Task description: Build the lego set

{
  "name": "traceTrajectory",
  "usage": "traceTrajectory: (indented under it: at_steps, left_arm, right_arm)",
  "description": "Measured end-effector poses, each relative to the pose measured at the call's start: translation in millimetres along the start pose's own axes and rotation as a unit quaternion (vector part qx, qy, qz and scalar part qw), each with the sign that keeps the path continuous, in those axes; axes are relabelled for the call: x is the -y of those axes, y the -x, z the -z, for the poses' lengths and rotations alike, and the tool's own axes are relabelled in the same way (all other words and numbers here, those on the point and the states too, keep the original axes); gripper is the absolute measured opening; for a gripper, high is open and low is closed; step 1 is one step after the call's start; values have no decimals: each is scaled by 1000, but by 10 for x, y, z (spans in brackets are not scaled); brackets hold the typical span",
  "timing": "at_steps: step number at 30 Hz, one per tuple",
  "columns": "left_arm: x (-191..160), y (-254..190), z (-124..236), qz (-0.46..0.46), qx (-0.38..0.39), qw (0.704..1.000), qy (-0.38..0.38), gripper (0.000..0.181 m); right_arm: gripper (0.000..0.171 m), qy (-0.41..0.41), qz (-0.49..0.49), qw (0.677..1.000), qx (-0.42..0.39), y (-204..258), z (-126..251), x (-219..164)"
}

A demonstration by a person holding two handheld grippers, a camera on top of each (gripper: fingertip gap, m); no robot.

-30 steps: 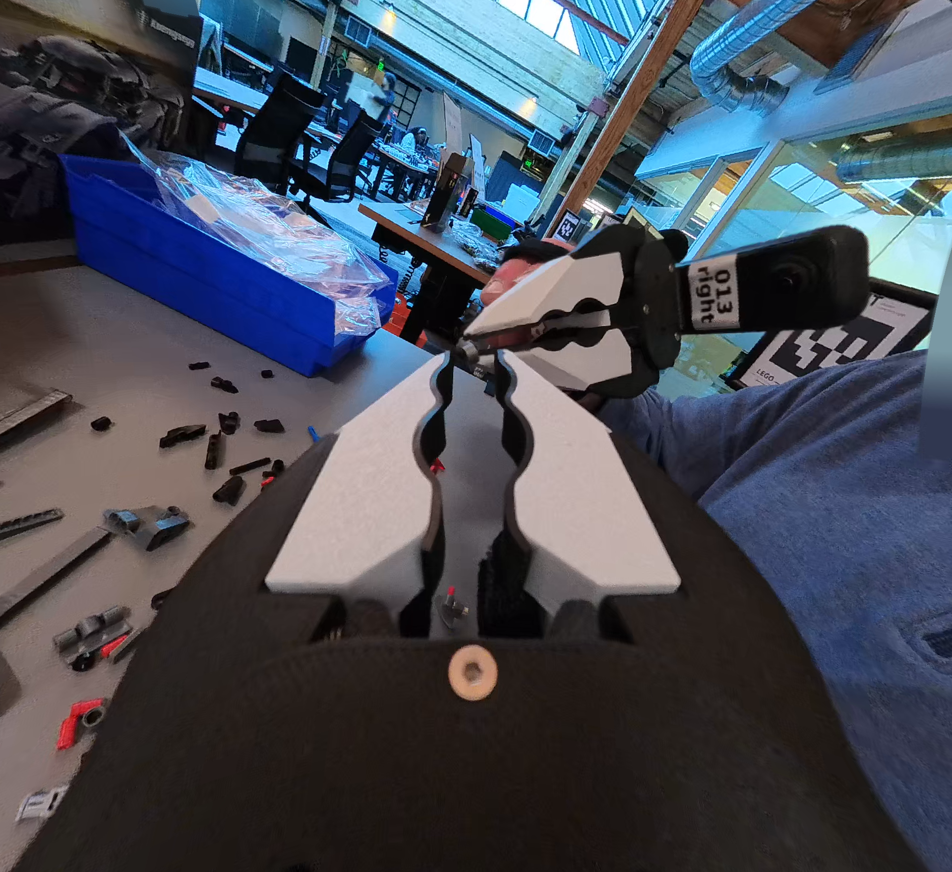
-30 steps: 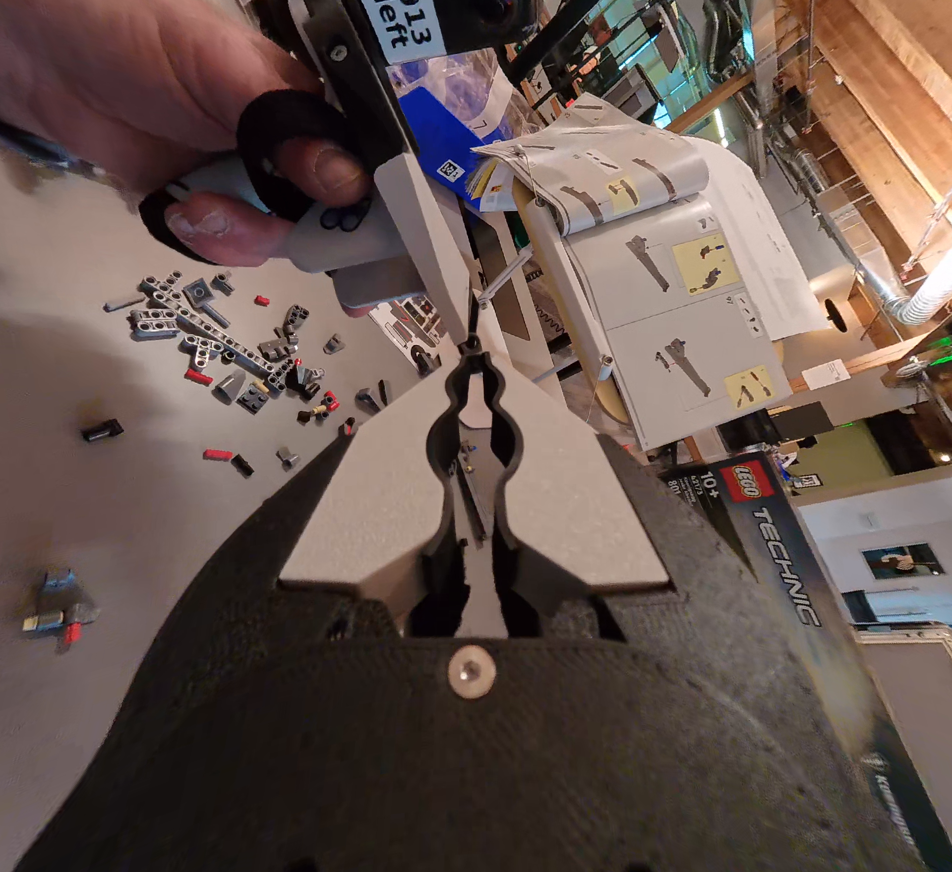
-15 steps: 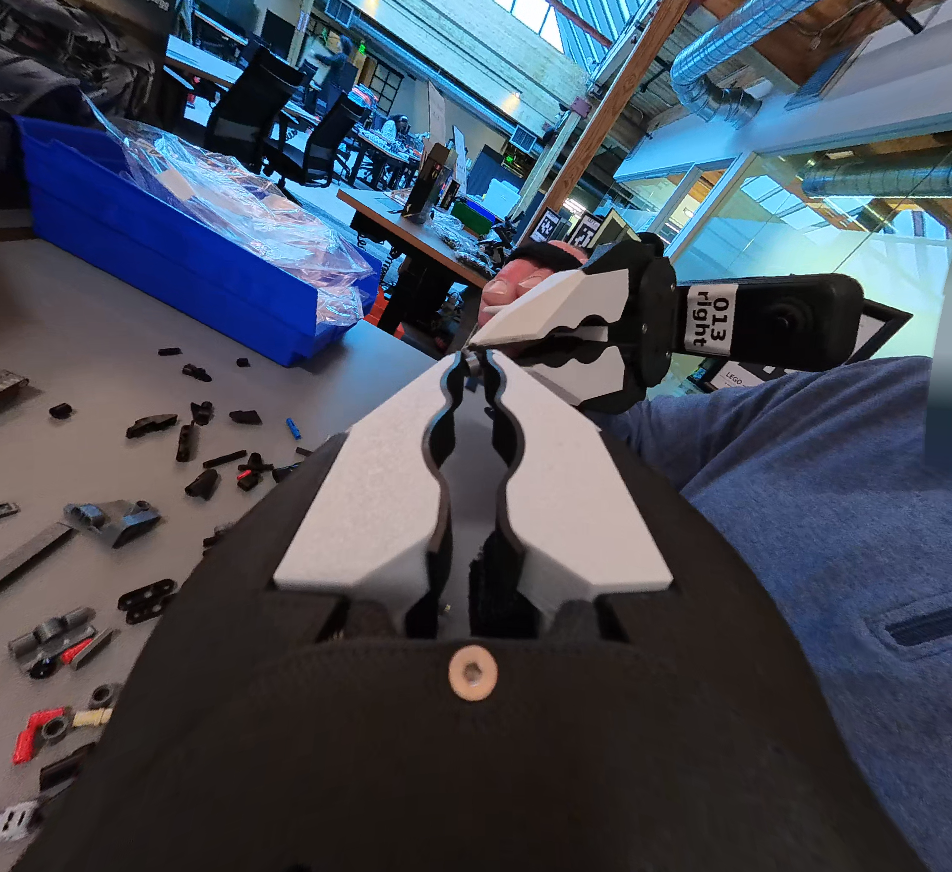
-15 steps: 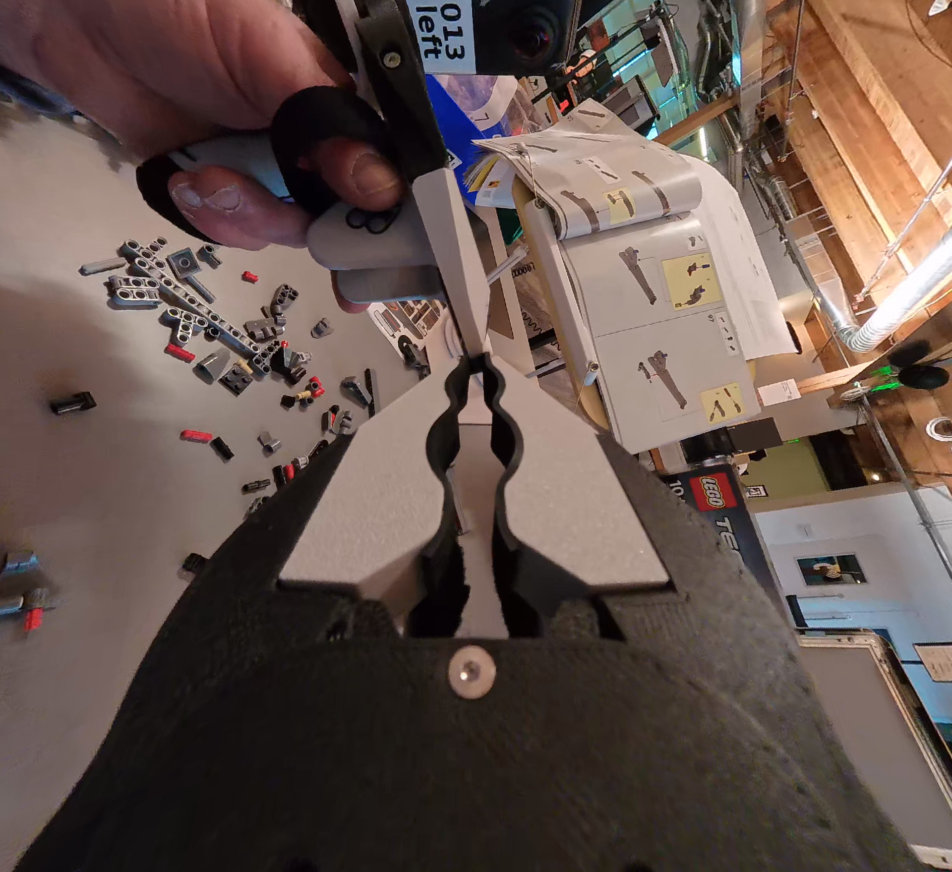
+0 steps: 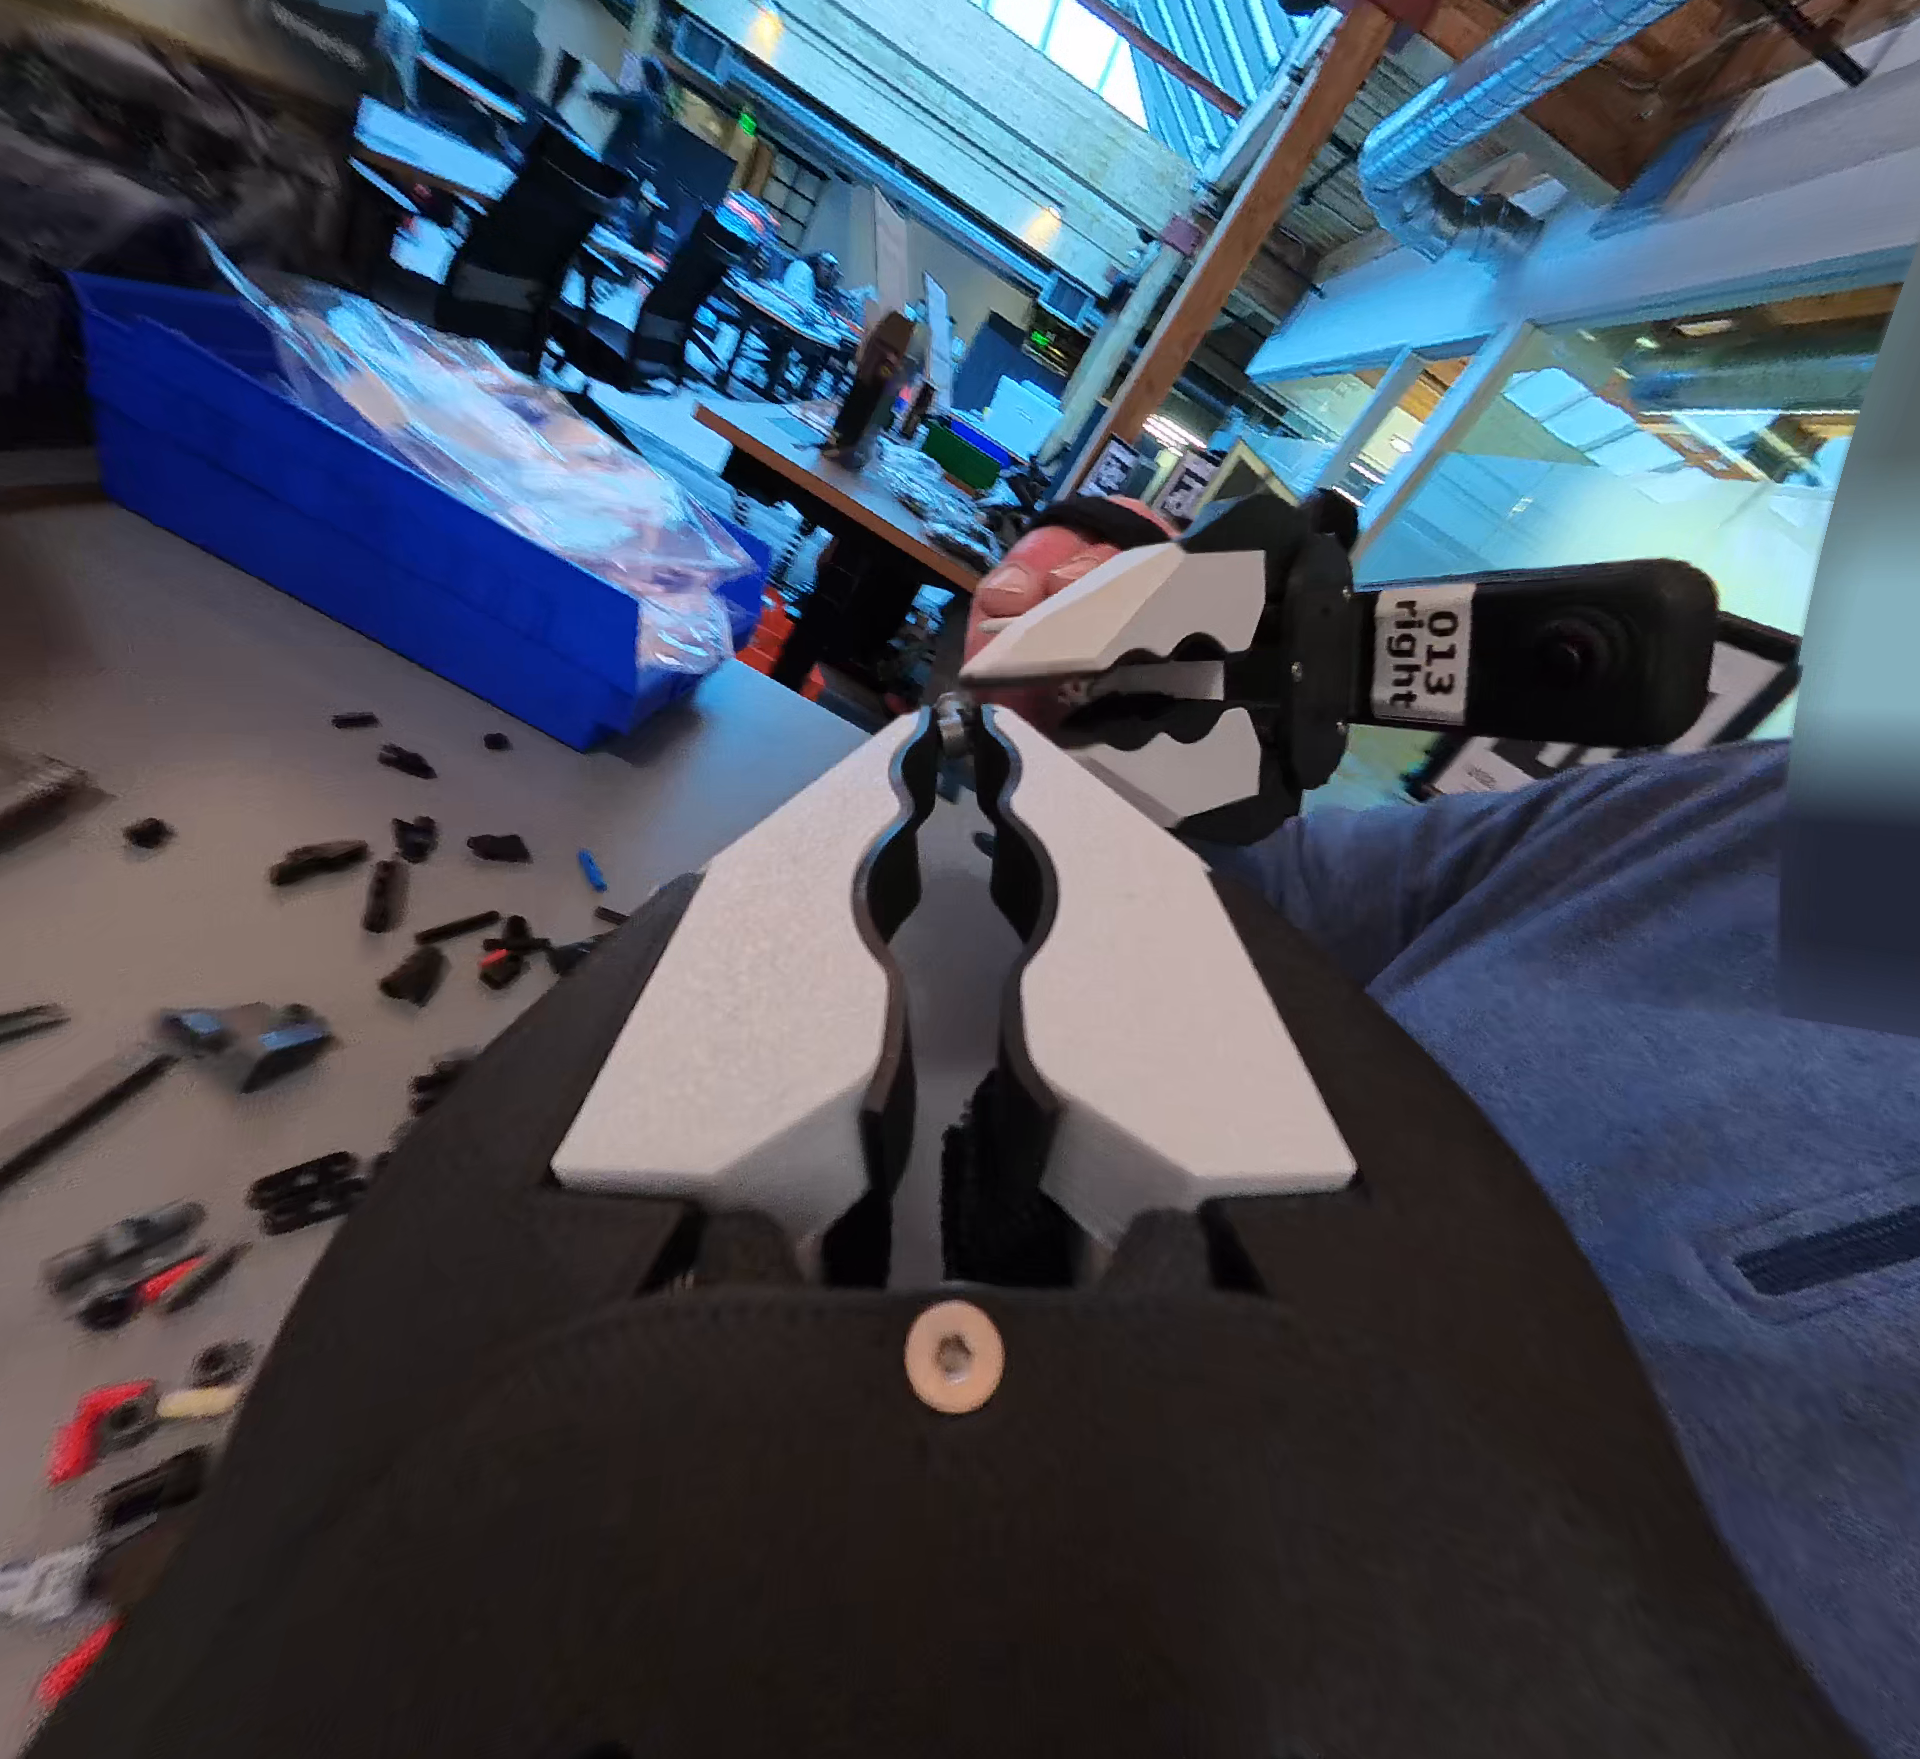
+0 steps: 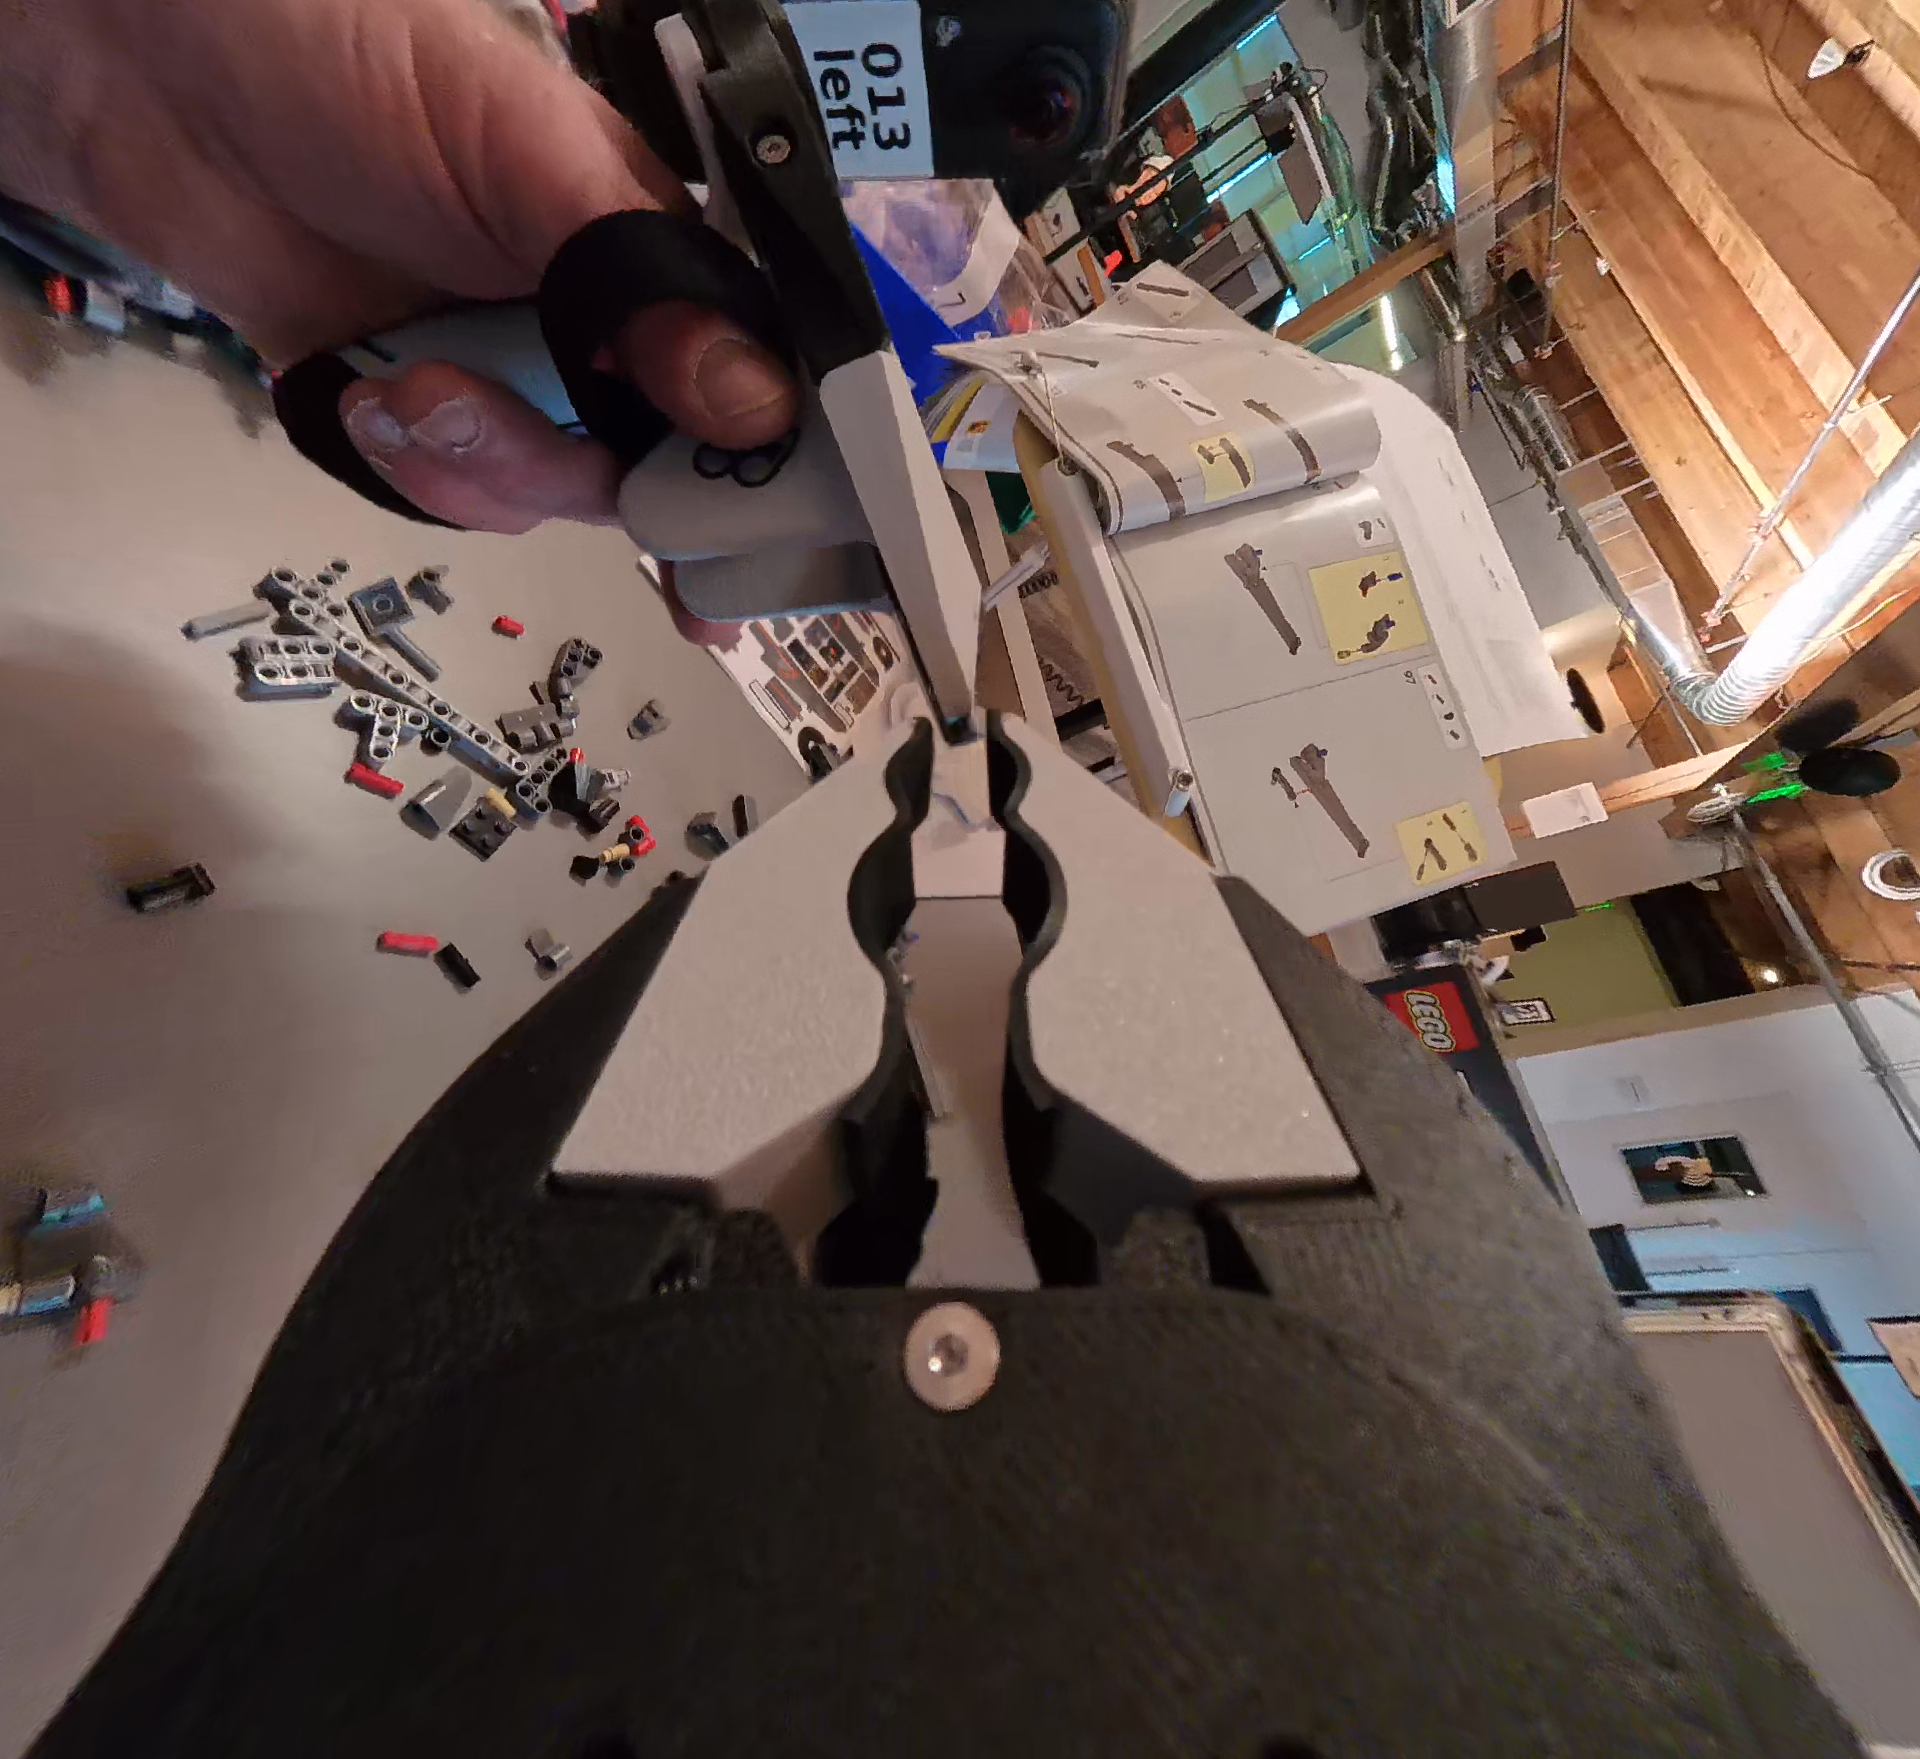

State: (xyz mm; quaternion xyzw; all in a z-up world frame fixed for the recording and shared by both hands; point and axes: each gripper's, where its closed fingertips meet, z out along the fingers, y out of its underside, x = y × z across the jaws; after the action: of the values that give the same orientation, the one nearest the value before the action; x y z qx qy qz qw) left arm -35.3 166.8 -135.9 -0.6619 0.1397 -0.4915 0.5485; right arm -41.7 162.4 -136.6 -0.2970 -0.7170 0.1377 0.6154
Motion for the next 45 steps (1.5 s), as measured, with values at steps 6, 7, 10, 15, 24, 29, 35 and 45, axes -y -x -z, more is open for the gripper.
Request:
traceTrajectory:
  at_steps: [6, 7, 10, 15, 24, 29, 35, 45]
  left_arm:
    - [324, -36, 415, -44, 40, 998, -14, 4]
    - [357, -23, 510, -53, 53, 997, -11, 4]
    - [399, 31, 789, -68, 86, 994, -9, 4]
    - [300, 166, 1167, -53, 118, 992, -6, 4]
    - [171, 341, 1503, -28, 126, 992, -6, 4]
    - [137, 389, 1528, -25, 121, 992, 0, 4]
    - [27, 428, 1495, -15, 109, 994, 5, 4]
    - [-47, 404, 1417, -18, 107, 994, 15, 4]
  right_arm:
    - [14, 0, -101, 994, 43, -164, 73, -104]
    - [15, 19, -128, 990, 65, -147, 51, -227]
    - [13, 60, -212, 965, 144, 39, -38, -569]
    - [9, 134, -269, 925, 234, 581, -217, -1001]
    - [4, 197, -271, 896, 292, 1117, -356, -1530]
    - [4, 201, -277, 885, 314, 1203, -374, -1513]
    - [7, 176, -220, 885, 370, 1560, -464, -1207]
    - [10, 144, -56, 869, 471, 1744, -562, -1139]
